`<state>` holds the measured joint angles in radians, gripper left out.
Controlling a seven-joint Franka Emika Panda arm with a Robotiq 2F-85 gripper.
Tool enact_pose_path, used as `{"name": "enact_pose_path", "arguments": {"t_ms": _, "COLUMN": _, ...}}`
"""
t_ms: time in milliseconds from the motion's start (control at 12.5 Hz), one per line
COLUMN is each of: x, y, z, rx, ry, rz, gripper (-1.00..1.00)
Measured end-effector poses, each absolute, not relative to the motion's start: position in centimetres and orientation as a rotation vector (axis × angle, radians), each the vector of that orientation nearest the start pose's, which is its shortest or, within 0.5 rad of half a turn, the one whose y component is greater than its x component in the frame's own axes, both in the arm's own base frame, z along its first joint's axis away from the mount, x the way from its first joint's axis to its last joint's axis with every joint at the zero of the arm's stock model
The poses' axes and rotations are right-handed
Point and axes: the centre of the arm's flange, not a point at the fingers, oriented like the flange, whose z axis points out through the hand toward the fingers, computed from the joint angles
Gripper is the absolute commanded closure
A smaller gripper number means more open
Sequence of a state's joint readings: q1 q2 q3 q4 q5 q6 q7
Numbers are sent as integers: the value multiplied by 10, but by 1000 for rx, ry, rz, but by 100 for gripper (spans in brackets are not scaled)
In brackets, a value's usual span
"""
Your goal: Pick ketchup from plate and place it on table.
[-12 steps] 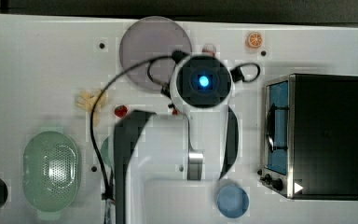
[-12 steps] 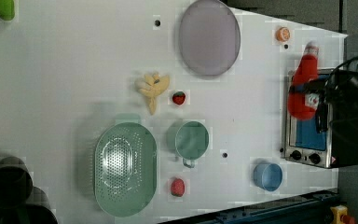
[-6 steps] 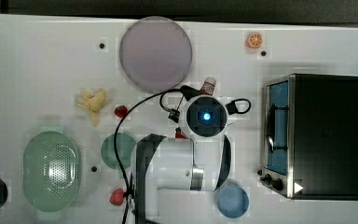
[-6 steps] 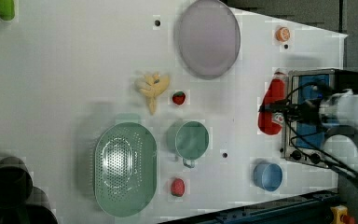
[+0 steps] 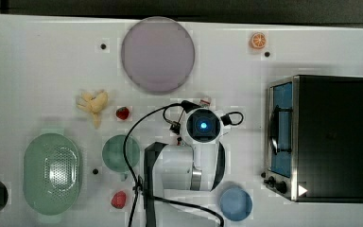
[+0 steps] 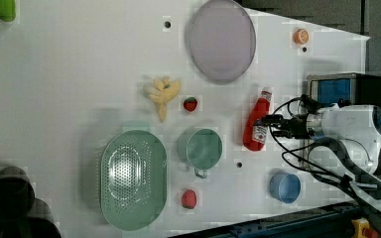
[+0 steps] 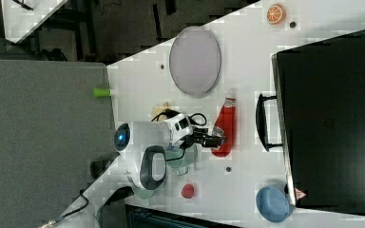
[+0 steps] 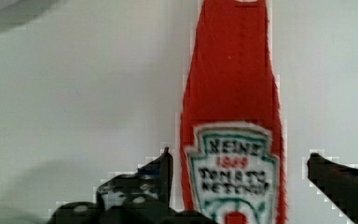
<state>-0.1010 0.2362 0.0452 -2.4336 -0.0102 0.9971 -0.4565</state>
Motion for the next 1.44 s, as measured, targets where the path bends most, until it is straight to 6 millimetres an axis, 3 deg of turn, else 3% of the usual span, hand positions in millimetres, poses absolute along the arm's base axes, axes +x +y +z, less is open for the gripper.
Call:
{"name": "enact_pose_path", "arguments": {"t_ms": 160, "x": 479, "y": -23, "z": 206, "rx": -3091, "ry": 582, "rz": 143, "gripper": -100}}
{"name": "enact_pose_path", "arguments": {"t_ms": 320, "x": 491, "y": -23, "z": 240, "rx": -3076, "ry": 640, "rz": 48, "gripper": -100}}
{"name": "enact_pose_path", "arguments": {"t_ms": 480, "x": 506, "y": -23, "z": 292, "rx": -3048, "ry": 746, "rz": -21, "gripper": -100}}
{"name": "enact_pose_path", "arguments": {"t_ms": 880, "x": 528, "y": -20, "z": 458, "rx": -2990, "ry": 884, "rz": -177, "gripper": -100}}
{"name": "enact_pose_path", "arguments": {"t_ms": 1120, "x": 532, "y": -18, "z": 517, "rx": -2981, "ry": 957, "rz": -129, "gripper": -100}}
{"name": "enact_pose_path", "arguments": {"t_ms": 1440, "x": 531, "y": -18, "z": 574, "rx": -2955, "ry": 1066, "rz": -63, "gripper": -100}}
